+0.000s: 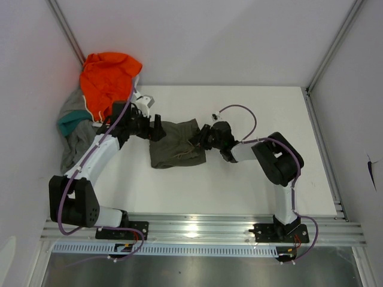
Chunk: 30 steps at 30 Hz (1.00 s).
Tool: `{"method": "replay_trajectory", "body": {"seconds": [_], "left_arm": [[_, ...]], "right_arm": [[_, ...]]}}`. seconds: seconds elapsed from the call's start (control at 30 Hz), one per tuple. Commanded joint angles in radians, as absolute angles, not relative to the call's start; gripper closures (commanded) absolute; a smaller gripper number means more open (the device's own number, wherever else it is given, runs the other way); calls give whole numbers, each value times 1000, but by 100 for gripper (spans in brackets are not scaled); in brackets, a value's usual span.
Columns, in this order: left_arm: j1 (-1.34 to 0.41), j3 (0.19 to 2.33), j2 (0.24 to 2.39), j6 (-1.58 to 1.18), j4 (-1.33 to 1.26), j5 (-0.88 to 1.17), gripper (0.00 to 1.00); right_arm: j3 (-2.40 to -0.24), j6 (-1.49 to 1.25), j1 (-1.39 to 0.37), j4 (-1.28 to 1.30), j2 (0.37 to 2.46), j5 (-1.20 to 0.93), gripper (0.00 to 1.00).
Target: Fold and stack the shorts
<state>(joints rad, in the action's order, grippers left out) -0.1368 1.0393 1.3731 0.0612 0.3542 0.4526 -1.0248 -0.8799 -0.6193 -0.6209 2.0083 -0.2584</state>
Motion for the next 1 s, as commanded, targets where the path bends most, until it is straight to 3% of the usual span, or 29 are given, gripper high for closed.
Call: {"method": "replay_trajectory", "body": {"seconds": [0.0, 0.33, 0.43, 0.57, 0.83, 0.97], "left_arm": [[-127, 1032, 1382, 86, 296, 473, 8], [-129, 1014, 1370, 87, 287, 466, 7], [-130, 1014, 1370, 89, 285, 466, 6], [-140, 999, 1371, 84, 276, 456, 4], [-175, 968, 1374, 92, 265, 431, 4], [-195, 966, 1385, 94, 264, 430, 4]], "right_arm": [[-1046, -877, -620, -451, 2058, -133, 74], [-1048, -890, -620, -517, 2028, -152, 70], [-1106, -847, -620, -451, 1970, -170, 56], [-1195, -744, -629, -269, 1864, -152, 28], [-1160, -583, -558, -118, 1806, -175, 3], [-1117, -560, -517, -147, 1812, -215, 1]]}}
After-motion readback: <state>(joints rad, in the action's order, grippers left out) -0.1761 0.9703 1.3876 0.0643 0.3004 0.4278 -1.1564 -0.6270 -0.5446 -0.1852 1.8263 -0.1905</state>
